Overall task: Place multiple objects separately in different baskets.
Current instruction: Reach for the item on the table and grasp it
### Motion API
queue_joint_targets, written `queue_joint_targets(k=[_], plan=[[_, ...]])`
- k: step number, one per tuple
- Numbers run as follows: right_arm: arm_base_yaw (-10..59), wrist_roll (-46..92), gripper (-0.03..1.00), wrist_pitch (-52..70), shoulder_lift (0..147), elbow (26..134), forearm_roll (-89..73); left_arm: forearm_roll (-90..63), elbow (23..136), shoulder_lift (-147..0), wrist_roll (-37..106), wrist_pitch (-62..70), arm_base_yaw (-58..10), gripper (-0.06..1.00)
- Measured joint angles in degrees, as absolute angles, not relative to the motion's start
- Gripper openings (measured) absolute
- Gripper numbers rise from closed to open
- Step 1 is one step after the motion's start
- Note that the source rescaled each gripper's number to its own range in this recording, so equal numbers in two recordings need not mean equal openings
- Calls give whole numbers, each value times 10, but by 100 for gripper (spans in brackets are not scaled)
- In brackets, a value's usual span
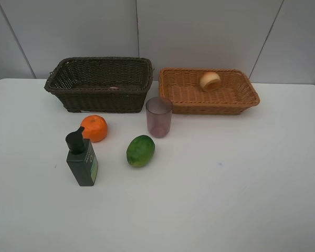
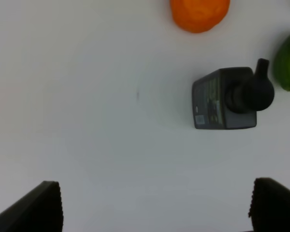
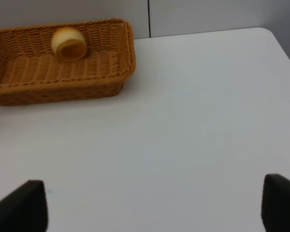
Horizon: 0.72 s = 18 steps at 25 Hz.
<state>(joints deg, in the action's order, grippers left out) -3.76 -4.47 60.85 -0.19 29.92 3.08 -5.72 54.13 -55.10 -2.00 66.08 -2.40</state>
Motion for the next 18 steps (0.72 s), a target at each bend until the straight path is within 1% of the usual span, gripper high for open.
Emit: queue_joint_targets(k=[4,9,18], plan=[[-38,-45,95,608,-2,299,31,-47,545,-576,-38,663,-100,100],[-38,-45,95,608,-2,299,31,-7,571,-639,-102,666,-194,100],[-38,-45,95,608,-2,299,31,25,663,-766,-170,683,-299,100]])
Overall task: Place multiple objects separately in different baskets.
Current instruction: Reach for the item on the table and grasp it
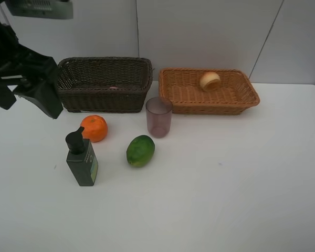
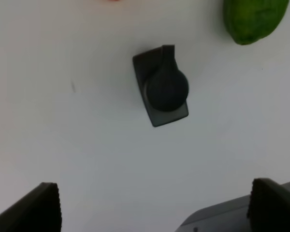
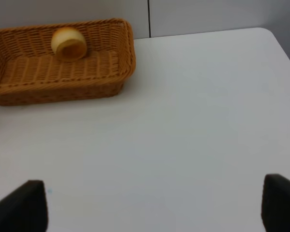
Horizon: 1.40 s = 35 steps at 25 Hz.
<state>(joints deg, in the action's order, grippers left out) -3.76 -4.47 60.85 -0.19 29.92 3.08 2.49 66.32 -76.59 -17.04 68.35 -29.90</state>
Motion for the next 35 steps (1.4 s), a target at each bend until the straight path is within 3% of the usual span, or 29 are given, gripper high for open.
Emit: queue_joint_targets(k=[11,35], plan=[[-38,-45,95,608,-2,299,31,72,681,-838,-277,684,-348,100],[-38,-45,95,608,-2,299,31,76,633,-910,-302,631,-349,100]])
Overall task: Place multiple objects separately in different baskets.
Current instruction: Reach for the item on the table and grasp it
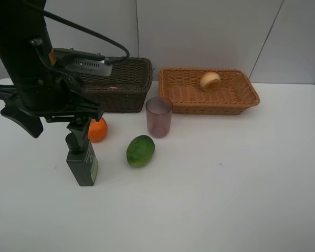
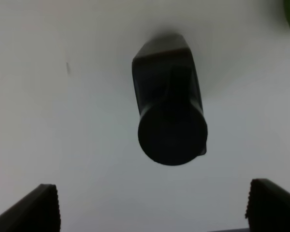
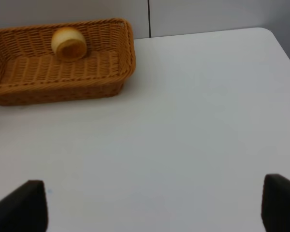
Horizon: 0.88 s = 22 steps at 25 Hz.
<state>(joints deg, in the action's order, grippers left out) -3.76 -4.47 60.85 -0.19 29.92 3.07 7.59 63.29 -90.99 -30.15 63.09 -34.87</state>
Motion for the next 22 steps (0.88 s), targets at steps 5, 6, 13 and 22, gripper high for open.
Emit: queue_joint_targets(k=[5,6,13,22], plan=[[-38,-45,95,608,-2,299,31,76,615,-910,-303,611,-349,100],[-38,-45,95,608,-2,299,31,76,613,-912,-303,606,-349,100],[-38,-45,95,608,-2,299,31,74,612,-964,-316,589,-349,100],[-38,-45,95,608,-2,299,31,71,612,-1003,-322,553,-349,100]])
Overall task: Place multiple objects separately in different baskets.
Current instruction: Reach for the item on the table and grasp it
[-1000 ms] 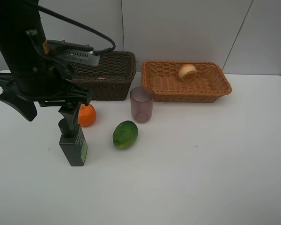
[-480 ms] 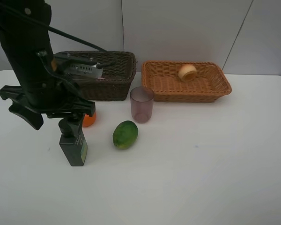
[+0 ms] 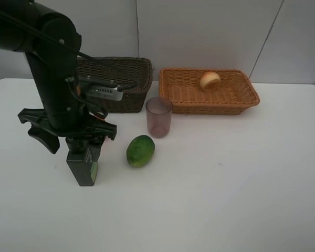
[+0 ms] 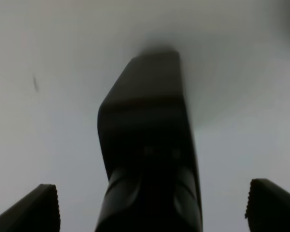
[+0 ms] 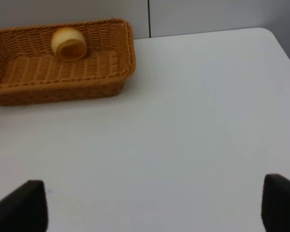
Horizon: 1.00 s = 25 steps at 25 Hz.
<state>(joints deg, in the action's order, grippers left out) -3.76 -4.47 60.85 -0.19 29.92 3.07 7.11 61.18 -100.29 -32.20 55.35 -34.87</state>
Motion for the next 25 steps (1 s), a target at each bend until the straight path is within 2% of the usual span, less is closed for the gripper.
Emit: queue_joint_targets(k=[21,23,25], plan=[[-38,-45,95,608,-2,299,31,60,612,-1050,-322,514,-349,100],[-38,-45,95,608,-2,299,31,61,612,-1050,-322,513,-349,96],[-38,-45,95,608,-2,299,31,62,612,-1050,-322,513,-349,87]])
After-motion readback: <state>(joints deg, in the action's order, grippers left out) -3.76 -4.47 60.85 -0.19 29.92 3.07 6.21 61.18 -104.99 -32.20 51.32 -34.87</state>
